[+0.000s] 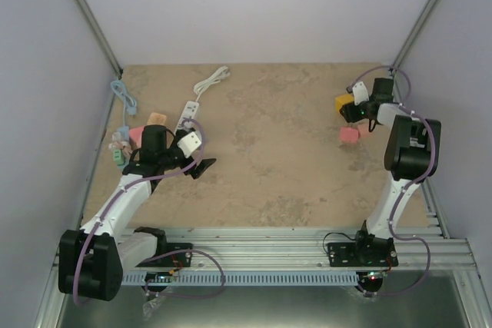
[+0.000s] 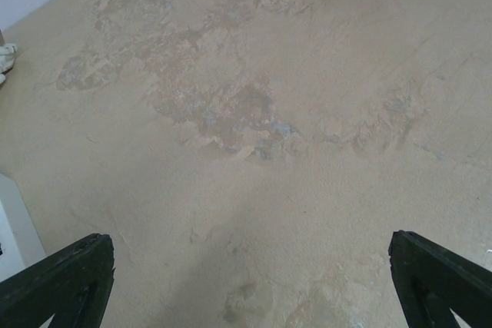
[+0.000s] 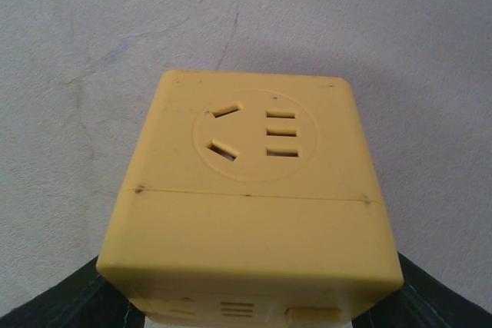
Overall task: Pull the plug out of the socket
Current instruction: Place the socket at the center of the board.
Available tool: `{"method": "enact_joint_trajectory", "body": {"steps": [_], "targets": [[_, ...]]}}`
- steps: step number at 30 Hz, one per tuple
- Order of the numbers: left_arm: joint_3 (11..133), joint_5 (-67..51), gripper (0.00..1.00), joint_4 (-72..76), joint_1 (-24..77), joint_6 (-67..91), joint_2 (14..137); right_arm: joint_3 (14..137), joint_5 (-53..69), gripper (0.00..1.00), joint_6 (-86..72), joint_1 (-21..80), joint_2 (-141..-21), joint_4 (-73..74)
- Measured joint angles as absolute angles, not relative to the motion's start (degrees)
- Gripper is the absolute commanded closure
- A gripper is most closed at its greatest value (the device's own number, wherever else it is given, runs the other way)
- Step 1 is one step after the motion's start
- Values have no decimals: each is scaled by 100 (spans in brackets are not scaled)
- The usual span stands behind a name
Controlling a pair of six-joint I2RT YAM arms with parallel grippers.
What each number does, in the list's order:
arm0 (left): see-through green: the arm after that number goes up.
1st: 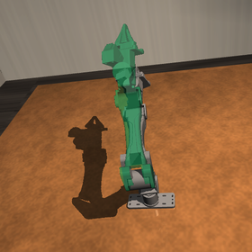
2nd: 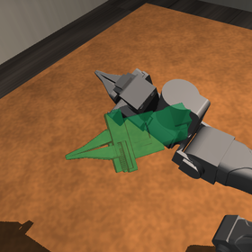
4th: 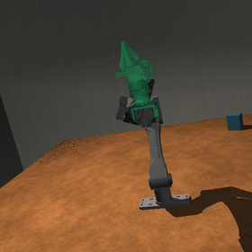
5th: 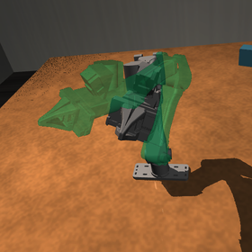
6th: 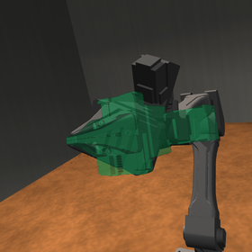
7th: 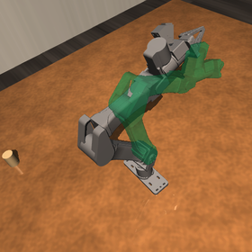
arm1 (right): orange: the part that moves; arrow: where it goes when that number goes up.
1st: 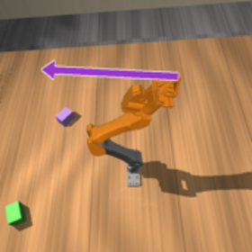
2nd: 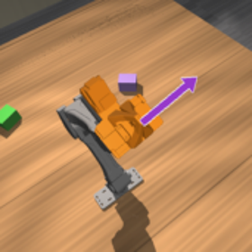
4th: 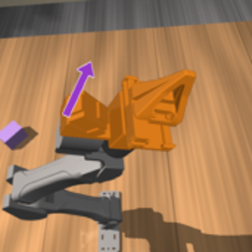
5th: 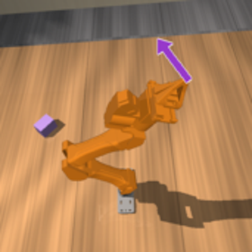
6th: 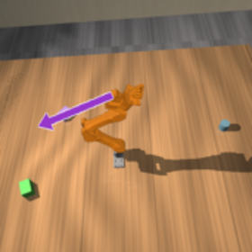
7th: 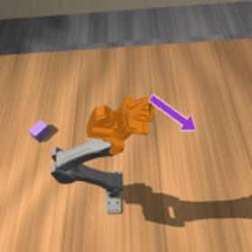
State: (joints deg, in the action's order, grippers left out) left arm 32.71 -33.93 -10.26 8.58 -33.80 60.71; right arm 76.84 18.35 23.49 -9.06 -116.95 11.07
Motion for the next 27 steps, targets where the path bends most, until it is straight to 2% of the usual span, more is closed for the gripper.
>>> {"method": "enact_joint_trajectory", "body": {"steps": [18, 25, 27], "targets": [[3271, -3339, 0, -982, 805, -3356, 6075, 7511, 1619, 29, 2351, -886, -11577, 1035], [3271, -3291, 0, -954, 770, -3315, 6082, 7382, 1553, 24, 2403, -886, -11577, 1264], [3271, -3280, 0, -941, 768, -3312, 6082, 7382, 1555, 17, 2416, -886, -11577, 1269]]}}
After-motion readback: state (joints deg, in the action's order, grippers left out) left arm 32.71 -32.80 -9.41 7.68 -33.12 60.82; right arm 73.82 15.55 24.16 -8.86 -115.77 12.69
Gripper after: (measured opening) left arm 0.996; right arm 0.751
